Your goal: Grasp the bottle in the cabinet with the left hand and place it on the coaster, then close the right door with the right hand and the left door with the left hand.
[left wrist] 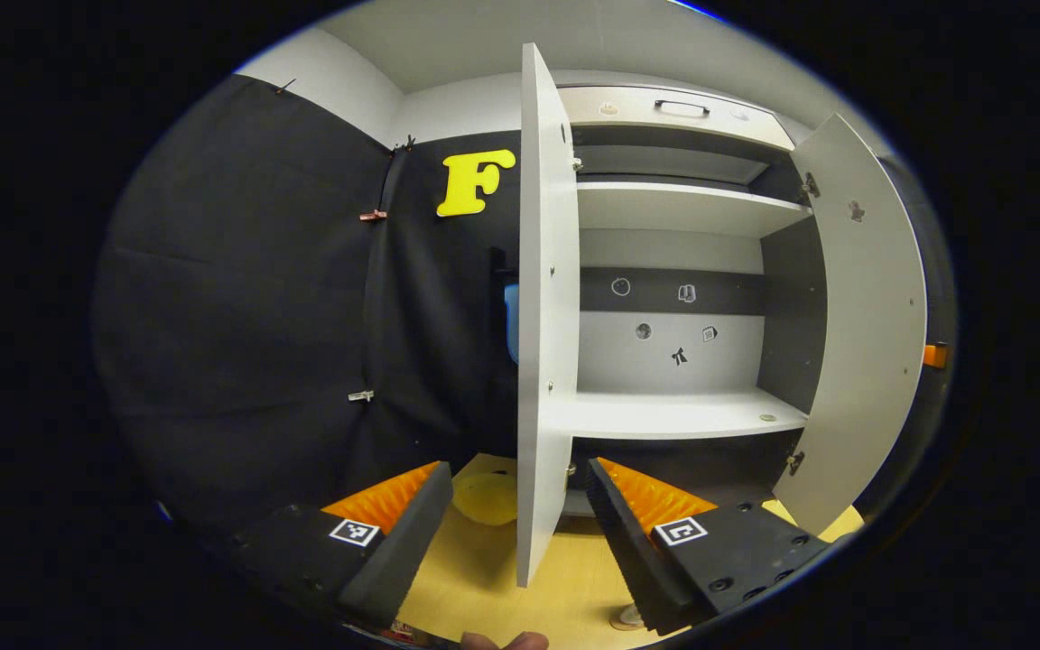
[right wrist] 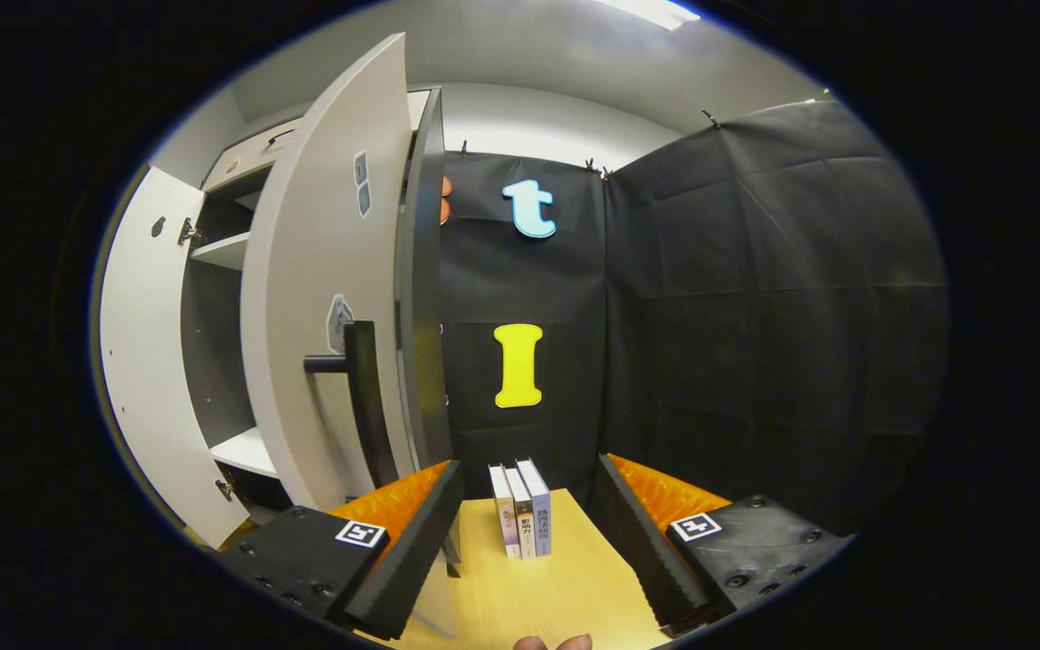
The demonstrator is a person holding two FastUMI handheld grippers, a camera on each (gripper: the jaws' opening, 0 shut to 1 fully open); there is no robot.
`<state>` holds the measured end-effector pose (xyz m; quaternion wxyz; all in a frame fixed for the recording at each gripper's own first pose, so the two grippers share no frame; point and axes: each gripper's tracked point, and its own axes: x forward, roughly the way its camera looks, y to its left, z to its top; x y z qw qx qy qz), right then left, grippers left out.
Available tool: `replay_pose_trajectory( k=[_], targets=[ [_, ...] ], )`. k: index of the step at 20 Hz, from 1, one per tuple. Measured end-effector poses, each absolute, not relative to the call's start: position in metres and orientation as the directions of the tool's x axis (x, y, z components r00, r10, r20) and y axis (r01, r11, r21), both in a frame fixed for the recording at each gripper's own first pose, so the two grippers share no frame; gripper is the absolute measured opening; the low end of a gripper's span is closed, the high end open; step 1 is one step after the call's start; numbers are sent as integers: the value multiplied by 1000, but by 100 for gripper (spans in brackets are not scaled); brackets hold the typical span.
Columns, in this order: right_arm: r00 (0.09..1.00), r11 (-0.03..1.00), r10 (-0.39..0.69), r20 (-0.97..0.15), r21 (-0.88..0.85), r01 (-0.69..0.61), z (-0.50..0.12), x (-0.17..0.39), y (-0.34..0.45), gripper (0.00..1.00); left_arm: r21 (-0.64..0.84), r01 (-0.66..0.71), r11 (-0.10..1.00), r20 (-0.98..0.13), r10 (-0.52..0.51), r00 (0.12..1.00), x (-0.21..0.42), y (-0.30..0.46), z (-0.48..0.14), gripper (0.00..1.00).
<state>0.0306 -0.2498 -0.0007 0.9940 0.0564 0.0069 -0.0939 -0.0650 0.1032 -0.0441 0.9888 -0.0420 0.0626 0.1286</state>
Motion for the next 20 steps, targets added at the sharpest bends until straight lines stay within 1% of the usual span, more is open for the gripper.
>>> replay_pose_trajectory(
  k=[1, 2, 4, 7, 12, 16, 20],
  targets=[
    [986, 979, -167, -23, 118, 168, 0, 34, -243, 92, -66, -269, 961, -139, 258, 956, -66, 106, -45, 95],
    [985, 979, -172, -20, 111, 173, -1, 37, -245, 98, -64, -277, 959, -142, 266, 953, -66, 109, -45, 95],
    [986, 981, -164, -15, 106, 165, 1, 36, -242, 95, -56, -286, 957, -147, 276, 950, -68, 112, -46, 95],
    [993, 978, -111, -40, 175, 116, -4, 34, -227, 97, -43, -287, 957, -151, 278, 949, -68, 111, -49, 95],
    [999, 977, -8, -43, 213, 17, -7, 35, -181, 96, -42, -286, 957, -143, 277, 950, -67, 111, -46, 95],
    [996, 976, 76, -40, 208, -66, -7, 44, -135, 97, -28, -286, 958, -131, 281, 951, -66, 112, -45, 95],
    [991, 976, 133, -33, 176, -126, -6, 54, -99, 96, -45, -291, 956, -133, 283, 950, -66, 111, -46, 95]
  ],
)
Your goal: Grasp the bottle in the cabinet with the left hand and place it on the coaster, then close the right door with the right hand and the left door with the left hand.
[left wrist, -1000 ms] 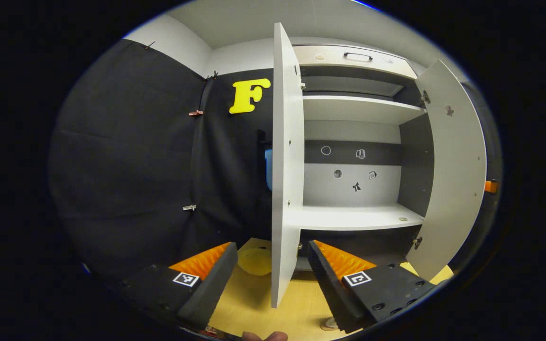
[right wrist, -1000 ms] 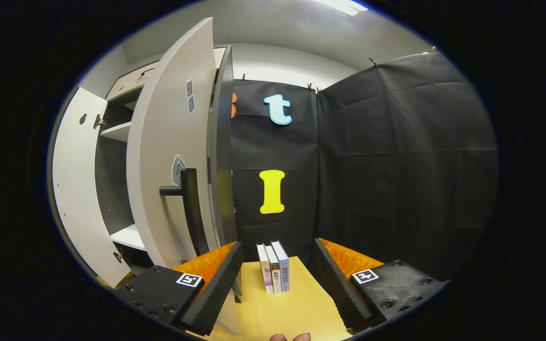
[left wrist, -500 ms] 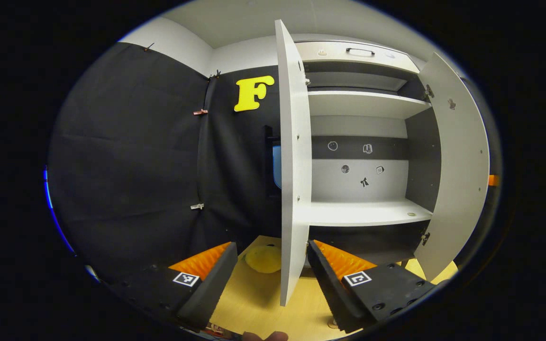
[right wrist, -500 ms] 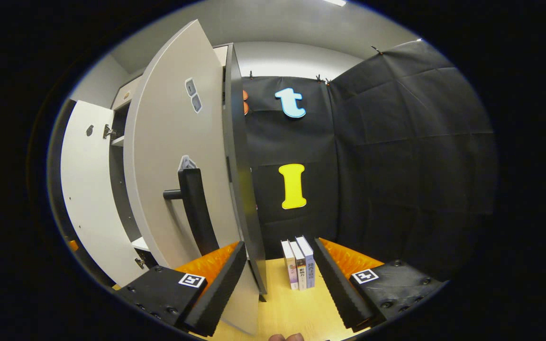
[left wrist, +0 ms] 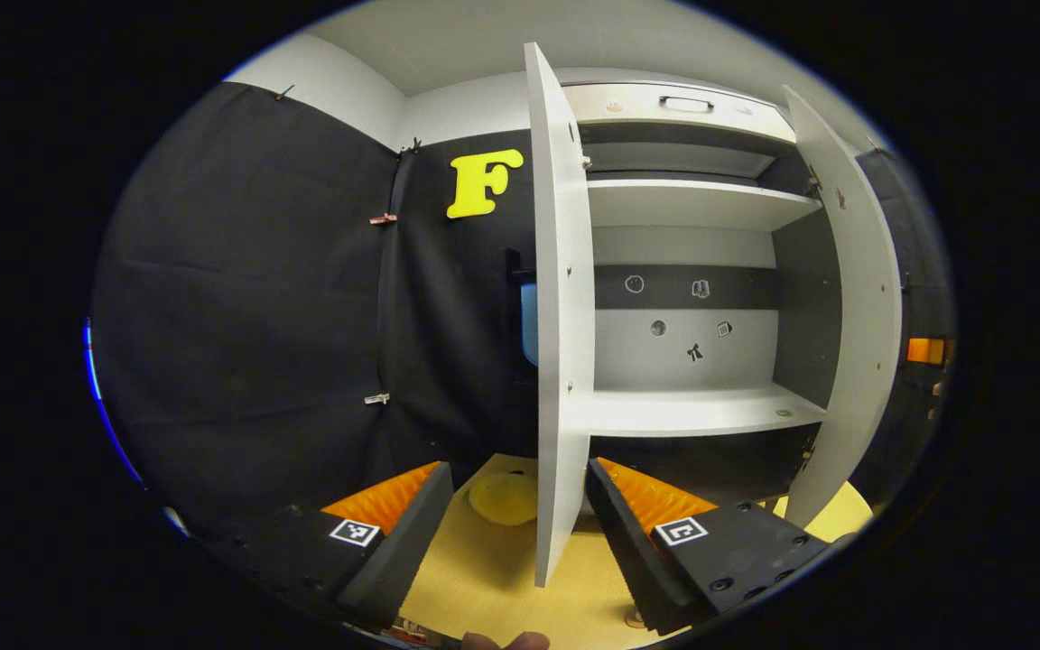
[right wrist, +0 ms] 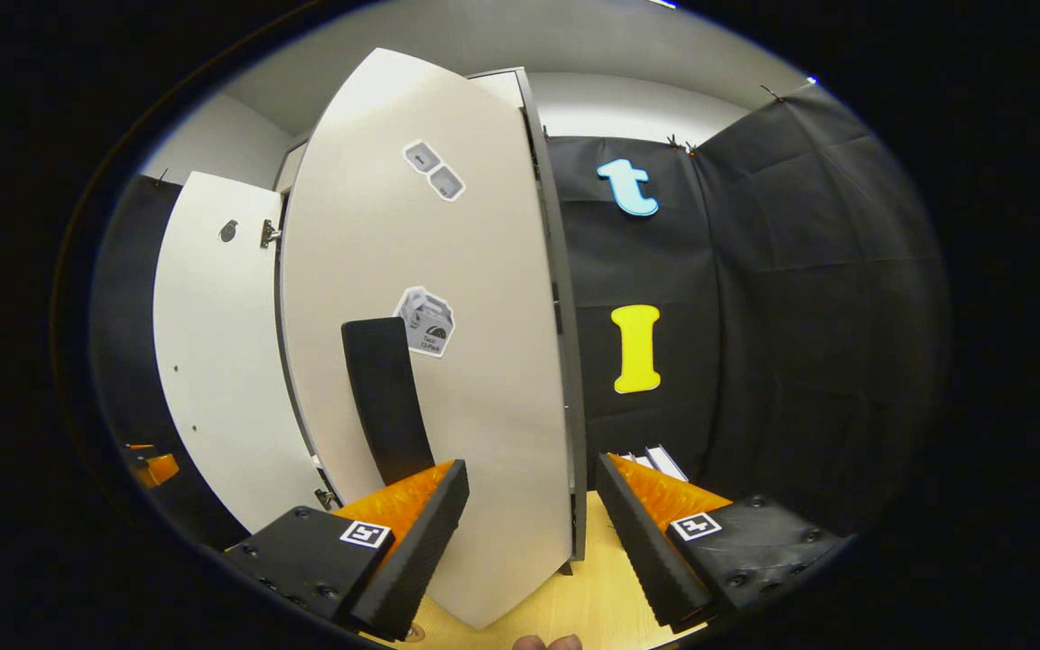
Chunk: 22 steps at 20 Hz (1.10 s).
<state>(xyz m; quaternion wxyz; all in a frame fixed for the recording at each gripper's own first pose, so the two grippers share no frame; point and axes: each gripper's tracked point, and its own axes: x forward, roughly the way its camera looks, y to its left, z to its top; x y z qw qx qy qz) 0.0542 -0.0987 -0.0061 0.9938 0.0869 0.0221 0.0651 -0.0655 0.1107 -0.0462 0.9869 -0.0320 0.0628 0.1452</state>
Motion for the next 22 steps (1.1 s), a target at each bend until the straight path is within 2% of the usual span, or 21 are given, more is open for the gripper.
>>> replay_pose_trajectory(
  k=[2, 9, 18, 22],
  targets=[
    [984, 967, 176, -28, 193, -168, -5, 57, -78, 97, -42, -297, 954, -131, 289, 948, -66, 112, -46, 95],
    [975, 959, 222, -31, 185, -213, -11, 85, -34, 98, -33, -314, 949, -131, 308, 942, -63, 120, -47, 95],
    [971, 954, 237, -18, 191, -230, -13, 98, -17, 98, -37, -347, 937, -127, 340, 932, -58, 146, -51, 95],
    [974, 958, 225, -29, 188, -216, -13, 99, -14, 98, -56, -335, 940, -139, 325, 935, -57, 148, -53, 95]
  ],
)
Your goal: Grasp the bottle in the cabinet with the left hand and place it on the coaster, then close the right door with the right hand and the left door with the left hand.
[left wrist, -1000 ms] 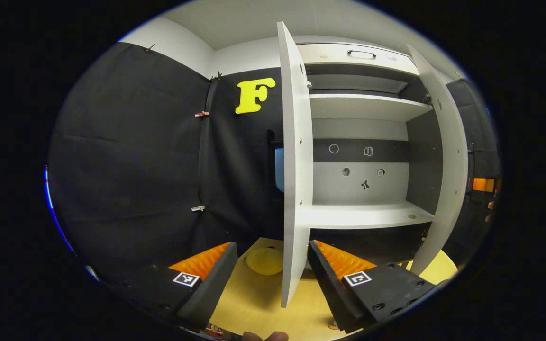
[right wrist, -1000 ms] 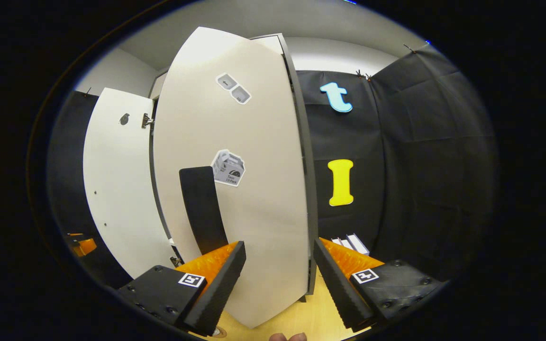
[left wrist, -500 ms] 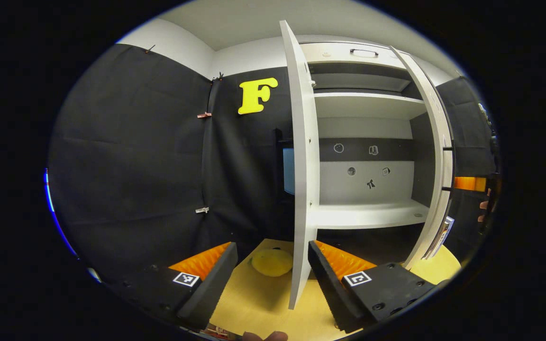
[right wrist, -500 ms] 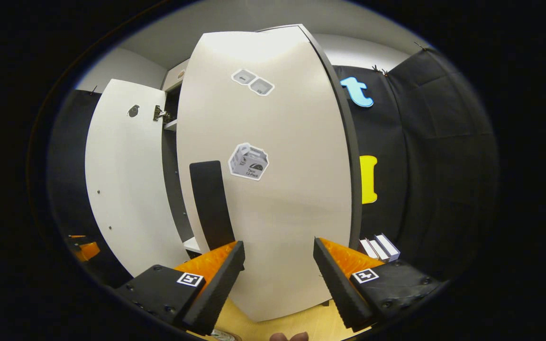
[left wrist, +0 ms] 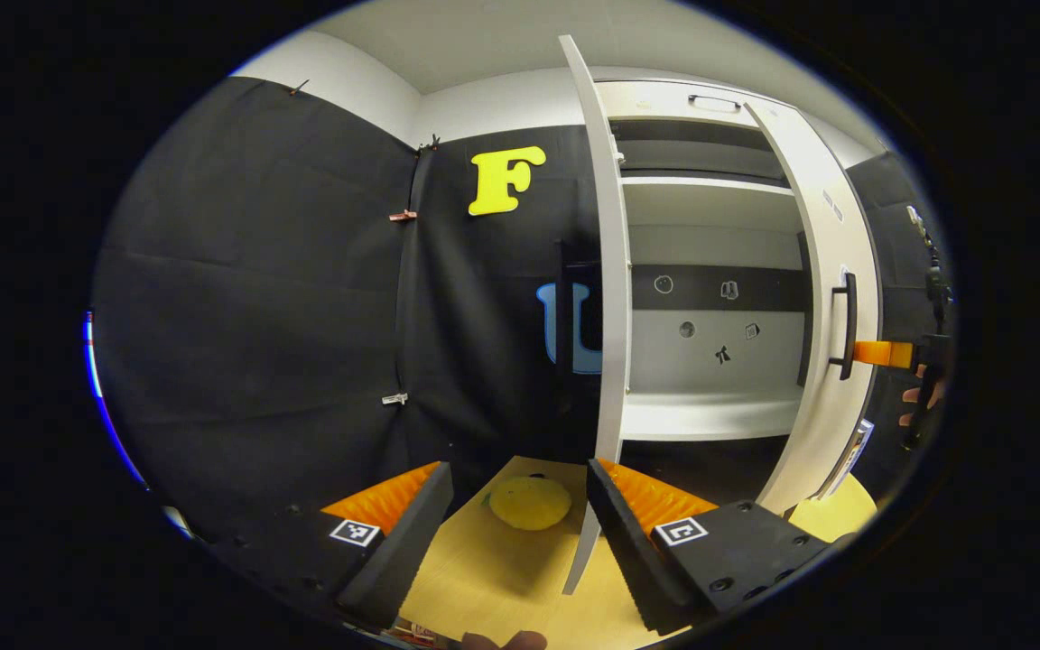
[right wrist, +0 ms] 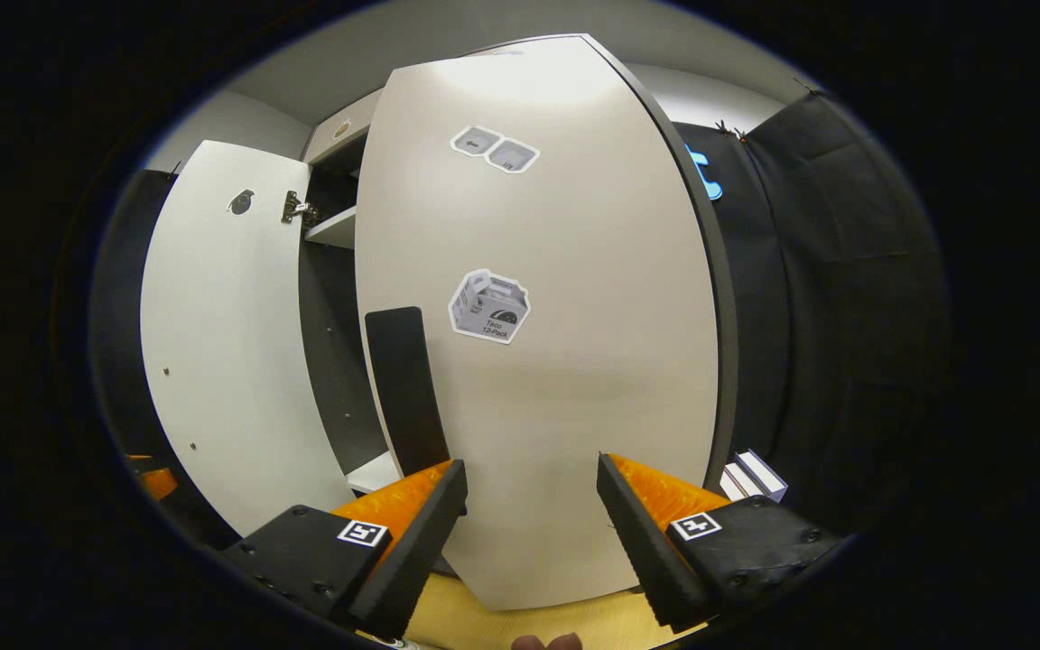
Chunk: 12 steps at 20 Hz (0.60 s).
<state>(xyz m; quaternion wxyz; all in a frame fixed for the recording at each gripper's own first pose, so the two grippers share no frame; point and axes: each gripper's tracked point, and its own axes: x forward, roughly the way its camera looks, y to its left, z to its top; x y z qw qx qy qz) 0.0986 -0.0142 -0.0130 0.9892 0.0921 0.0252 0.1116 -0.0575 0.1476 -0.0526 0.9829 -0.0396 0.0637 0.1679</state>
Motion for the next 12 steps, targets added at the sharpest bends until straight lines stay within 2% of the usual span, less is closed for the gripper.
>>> replay_pose_trajectory(
  k=[6, 12],
  targets=[
    [980, 969, 194, -38, 166, -185, -10, 92, -14, 98, -39, -326, 944, -129, 319, 939, -42, 171, -43, 95],
    [988, 977, 154, -17, 155, -149, 2, 36, -30, 98, -12, -305, 952, -69, 303, 950, -4, 207, -15, 94]
  ],
)
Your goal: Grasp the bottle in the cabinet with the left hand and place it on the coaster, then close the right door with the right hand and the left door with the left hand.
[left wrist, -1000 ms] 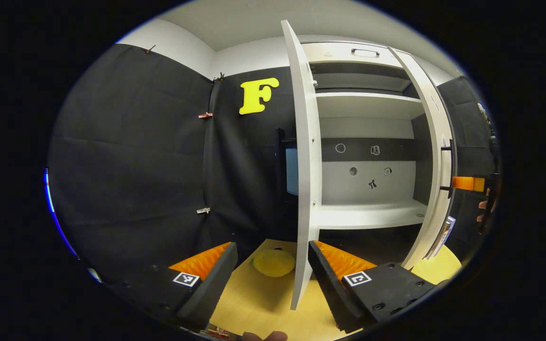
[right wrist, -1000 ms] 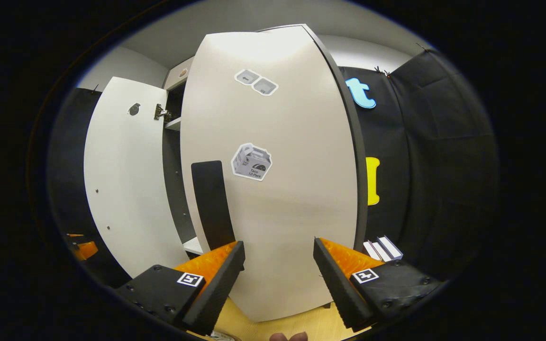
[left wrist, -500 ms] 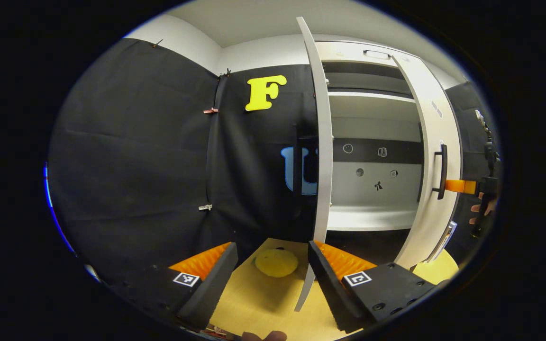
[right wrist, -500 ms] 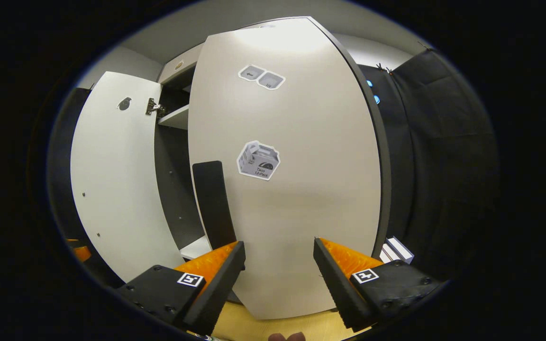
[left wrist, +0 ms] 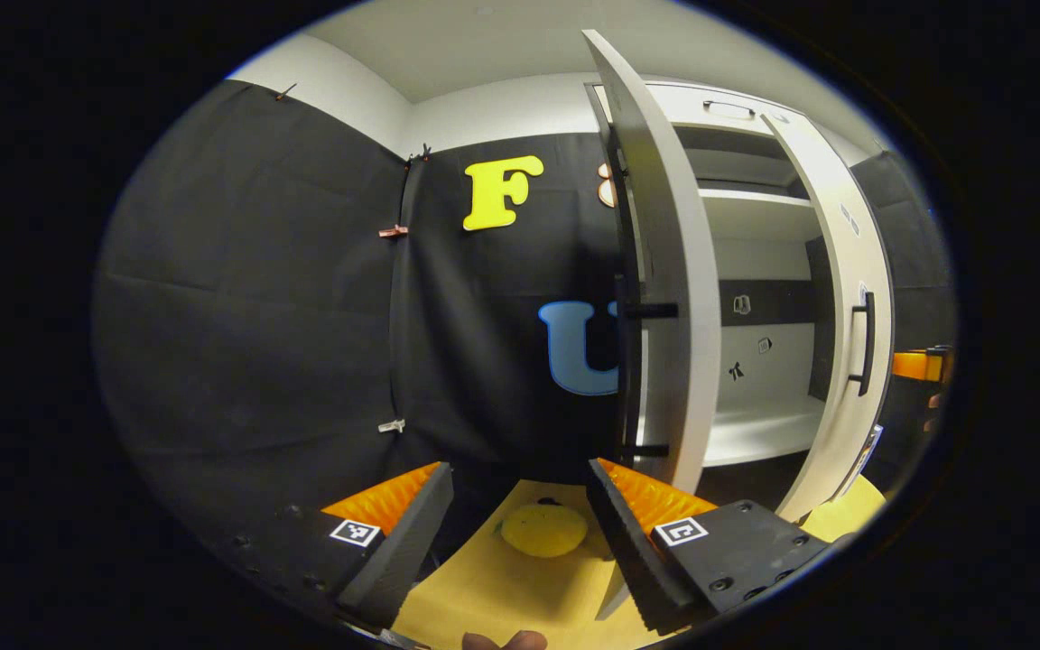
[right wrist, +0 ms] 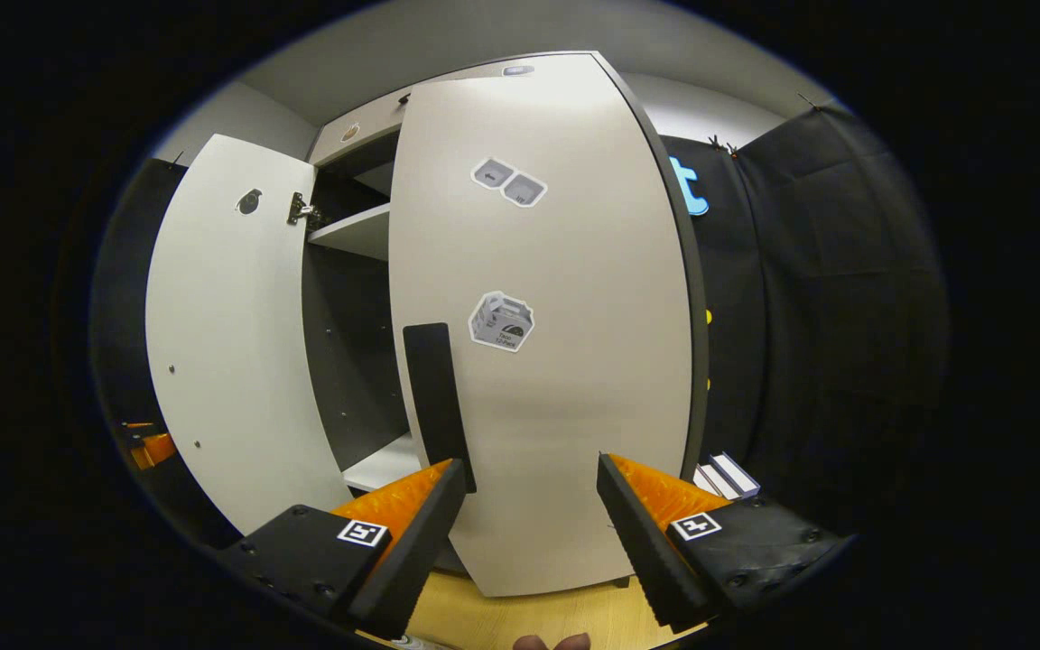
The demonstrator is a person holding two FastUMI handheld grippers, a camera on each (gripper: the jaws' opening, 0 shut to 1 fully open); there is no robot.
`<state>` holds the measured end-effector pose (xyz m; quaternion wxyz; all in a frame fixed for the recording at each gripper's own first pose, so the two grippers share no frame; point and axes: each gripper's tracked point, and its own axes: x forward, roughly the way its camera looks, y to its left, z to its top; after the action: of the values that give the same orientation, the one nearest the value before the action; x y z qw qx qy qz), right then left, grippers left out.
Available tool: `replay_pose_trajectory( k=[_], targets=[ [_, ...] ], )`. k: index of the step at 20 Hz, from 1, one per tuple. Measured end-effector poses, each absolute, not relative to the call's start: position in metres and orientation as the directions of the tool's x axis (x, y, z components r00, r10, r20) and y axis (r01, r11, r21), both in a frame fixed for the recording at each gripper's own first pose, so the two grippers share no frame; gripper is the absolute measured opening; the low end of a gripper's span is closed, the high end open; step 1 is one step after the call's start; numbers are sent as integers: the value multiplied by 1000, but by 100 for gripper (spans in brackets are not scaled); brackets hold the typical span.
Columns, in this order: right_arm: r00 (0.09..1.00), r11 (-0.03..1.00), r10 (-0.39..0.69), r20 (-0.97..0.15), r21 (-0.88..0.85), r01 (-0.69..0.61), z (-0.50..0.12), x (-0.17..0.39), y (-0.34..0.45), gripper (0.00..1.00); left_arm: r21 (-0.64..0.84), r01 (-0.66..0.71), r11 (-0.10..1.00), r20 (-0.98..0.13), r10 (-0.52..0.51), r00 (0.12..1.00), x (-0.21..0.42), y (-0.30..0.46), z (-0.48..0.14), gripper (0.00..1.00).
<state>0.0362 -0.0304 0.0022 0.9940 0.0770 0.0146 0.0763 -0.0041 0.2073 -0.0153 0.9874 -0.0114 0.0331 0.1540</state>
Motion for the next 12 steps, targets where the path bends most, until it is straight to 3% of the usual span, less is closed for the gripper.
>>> replay_pose_trajectory(
  k=[6, 9, 12],
  targets=[
    [999, 987, 17, -27, 161, -12, 3, -24, -78, 98, 1, -245, 970, -42, 244, 969, 22, 214, -13, 93],
    [999, 984, -39, -30, 174, 44, 3, -45, -97, 98, -66, -215, 974, -52, 212, 976, 23, 206, -18, 92],
    [998, 984, -57, -36, 167, 63, 1, -54, -104, 97, -54, -185, 981, -55, 182, 982, 23, 190, -14, 90]
  ],
)
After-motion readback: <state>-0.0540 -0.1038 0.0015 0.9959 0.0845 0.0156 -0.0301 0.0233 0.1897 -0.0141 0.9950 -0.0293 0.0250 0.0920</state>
